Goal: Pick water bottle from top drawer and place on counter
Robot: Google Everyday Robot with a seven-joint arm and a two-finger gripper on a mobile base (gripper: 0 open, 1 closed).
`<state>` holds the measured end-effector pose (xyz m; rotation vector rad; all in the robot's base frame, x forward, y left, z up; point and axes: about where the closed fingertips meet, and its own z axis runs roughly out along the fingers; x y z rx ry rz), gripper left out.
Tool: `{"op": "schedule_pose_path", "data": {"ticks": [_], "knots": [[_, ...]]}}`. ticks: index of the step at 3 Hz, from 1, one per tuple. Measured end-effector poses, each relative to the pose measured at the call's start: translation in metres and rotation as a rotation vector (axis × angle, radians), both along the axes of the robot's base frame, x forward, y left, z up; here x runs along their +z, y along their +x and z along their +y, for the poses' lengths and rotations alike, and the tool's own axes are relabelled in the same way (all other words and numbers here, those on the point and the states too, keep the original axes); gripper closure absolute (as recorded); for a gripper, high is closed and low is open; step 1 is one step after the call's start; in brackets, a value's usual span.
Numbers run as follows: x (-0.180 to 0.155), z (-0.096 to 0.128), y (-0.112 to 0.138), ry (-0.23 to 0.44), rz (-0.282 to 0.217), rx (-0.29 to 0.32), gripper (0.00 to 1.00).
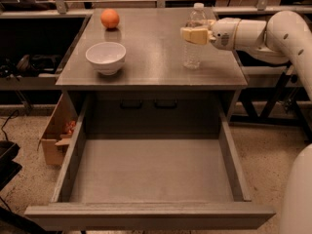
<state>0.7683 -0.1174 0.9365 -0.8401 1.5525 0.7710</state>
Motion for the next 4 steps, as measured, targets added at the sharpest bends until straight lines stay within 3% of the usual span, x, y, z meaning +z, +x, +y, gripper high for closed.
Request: {"op": "schedule_pose_path", "data": {"ticks": [3, 4], "knots": [[0.0, 0.0, 0.0, 0.0, 0.0, 0.0, 0.08], [0.025, 0.012, -0.009, -0.027, -0.037, 0.061, 0.0]]}}
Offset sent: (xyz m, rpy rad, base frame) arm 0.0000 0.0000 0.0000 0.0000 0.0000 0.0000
